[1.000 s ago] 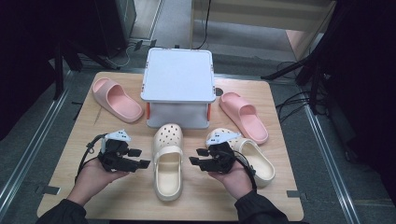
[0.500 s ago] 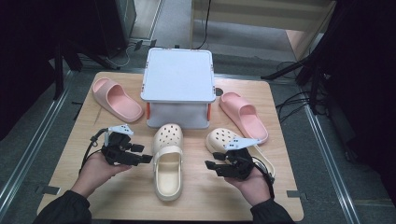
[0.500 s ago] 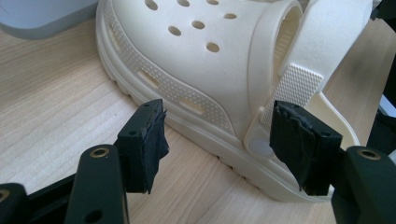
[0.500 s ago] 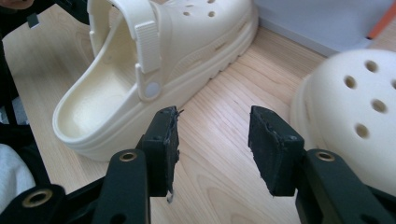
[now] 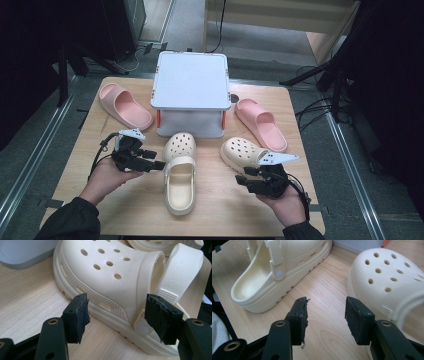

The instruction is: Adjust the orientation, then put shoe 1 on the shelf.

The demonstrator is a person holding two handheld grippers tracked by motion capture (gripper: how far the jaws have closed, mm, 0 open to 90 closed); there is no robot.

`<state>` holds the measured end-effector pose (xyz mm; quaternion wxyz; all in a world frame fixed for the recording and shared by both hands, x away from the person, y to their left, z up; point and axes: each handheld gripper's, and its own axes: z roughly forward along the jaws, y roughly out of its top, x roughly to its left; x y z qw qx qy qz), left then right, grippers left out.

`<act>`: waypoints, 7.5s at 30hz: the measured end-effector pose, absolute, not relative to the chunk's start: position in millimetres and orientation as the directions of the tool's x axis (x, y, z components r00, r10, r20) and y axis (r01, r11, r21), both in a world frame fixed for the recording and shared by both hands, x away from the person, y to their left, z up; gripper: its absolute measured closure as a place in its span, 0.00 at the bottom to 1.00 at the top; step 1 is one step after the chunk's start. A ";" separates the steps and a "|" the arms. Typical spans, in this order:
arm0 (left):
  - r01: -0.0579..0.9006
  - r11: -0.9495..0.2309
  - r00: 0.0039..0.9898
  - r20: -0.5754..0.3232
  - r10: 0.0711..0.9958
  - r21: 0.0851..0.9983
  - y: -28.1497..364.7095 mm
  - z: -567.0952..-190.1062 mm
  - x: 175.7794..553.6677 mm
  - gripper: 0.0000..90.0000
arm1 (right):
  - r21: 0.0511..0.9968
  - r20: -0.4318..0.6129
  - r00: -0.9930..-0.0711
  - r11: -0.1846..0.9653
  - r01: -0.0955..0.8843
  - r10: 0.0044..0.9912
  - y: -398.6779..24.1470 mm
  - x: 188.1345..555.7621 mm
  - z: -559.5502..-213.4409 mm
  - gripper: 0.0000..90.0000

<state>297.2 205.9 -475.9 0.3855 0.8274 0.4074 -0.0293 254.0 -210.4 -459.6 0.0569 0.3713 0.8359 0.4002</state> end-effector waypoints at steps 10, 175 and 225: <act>0.698 -0.363 0.659 -0.354 0.664 0.618 205.5 -475.0 300.9 0.39 | 0.710 0.210 -0.686 0.373 0.597 0.697 -233.5 251.9 -462.6 0.59; 0.606 -0.372 0.694 -0.239 0.679 0.703 207.1 -364.3 406.1 0.88 | 0.660 0.250 -0.565 0.289 0.694 0.786 -59.8 278.5 -505.3 0.48; 0.611 -0.356 0.657 -0.202 0.727 0.707 212.7 -377.2 414.6 1.00 | 0.710 0.210 -0.586 0.290 0.641 0.783 -75.7 328.2 -449.6 0.78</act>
